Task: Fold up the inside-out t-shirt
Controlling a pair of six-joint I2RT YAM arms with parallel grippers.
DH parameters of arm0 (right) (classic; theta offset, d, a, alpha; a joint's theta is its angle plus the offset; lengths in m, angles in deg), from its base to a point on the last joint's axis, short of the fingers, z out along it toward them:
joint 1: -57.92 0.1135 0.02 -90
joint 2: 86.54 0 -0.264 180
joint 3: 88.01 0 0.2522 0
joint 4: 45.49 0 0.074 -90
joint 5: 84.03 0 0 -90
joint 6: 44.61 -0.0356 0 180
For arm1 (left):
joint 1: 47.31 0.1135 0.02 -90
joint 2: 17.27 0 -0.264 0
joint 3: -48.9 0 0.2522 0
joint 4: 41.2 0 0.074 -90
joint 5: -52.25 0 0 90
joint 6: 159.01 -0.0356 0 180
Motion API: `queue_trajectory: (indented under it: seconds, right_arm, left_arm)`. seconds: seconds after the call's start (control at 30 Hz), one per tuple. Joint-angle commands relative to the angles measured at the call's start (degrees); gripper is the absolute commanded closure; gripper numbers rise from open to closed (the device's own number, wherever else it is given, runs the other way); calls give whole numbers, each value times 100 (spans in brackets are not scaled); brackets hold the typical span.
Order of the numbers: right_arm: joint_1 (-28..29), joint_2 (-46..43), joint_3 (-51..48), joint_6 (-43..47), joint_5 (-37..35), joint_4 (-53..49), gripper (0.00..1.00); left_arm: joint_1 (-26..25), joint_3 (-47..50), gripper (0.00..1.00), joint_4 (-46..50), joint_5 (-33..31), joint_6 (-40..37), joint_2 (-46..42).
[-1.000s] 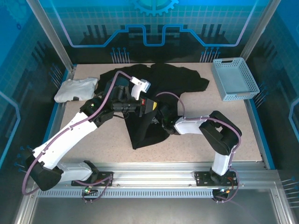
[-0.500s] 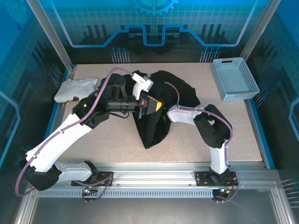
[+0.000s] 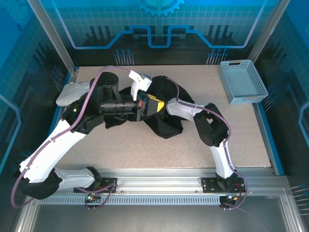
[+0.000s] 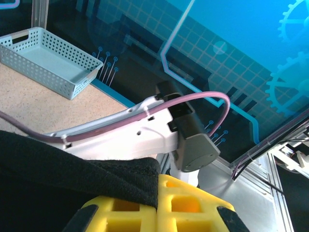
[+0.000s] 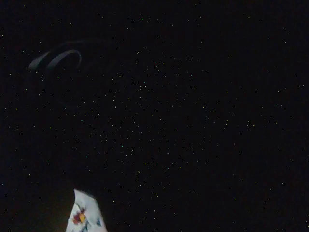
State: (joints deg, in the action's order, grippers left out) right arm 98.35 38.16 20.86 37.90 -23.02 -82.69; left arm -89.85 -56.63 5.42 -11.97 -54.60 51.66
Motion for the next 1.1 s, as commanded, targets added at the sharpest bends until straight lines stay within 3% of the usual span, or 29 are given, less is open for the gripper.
queue_trajectory:
  seconds: [0.0,0.3,0.43,0.5,0.67,0.8,0.9,1.07]
  right_arm:
    - [-147,466,524,80,132,-1023,5]
    - [-403,1335,1823,129,878,-2238,0]
    - [-498,1665,2174,143,1088,-2723,3]
    - [-543,1657,2092,159,1266,-2754,12]
    - [-642,1398,1807,404,1724,-2615,67]
    - [-641,435,942,598,1987,-1982,100]
    - [-650,-531,-86,672,2265,-1326,100]
    - [-659,-1953,-1720,837,3116,-278,100]
  left_arm:
    - [-68,-422,100,-208,331,-178,-281]
    - [-72,-787,100,-434,267,-191,-426]
    - [-53,-696,100,-550,-222,-255,-584]
    - [-49,-617,100,-544,-764,-316,-671]
    - [-31,-209,100,-577,-2744,-515,-854]
    - [210,191,100,-686,-4283,-635,-885]
    - [810,488,100,-725,-4877,-532,-878]
    - [2133,898,100,-739,-4728,-109,-638]
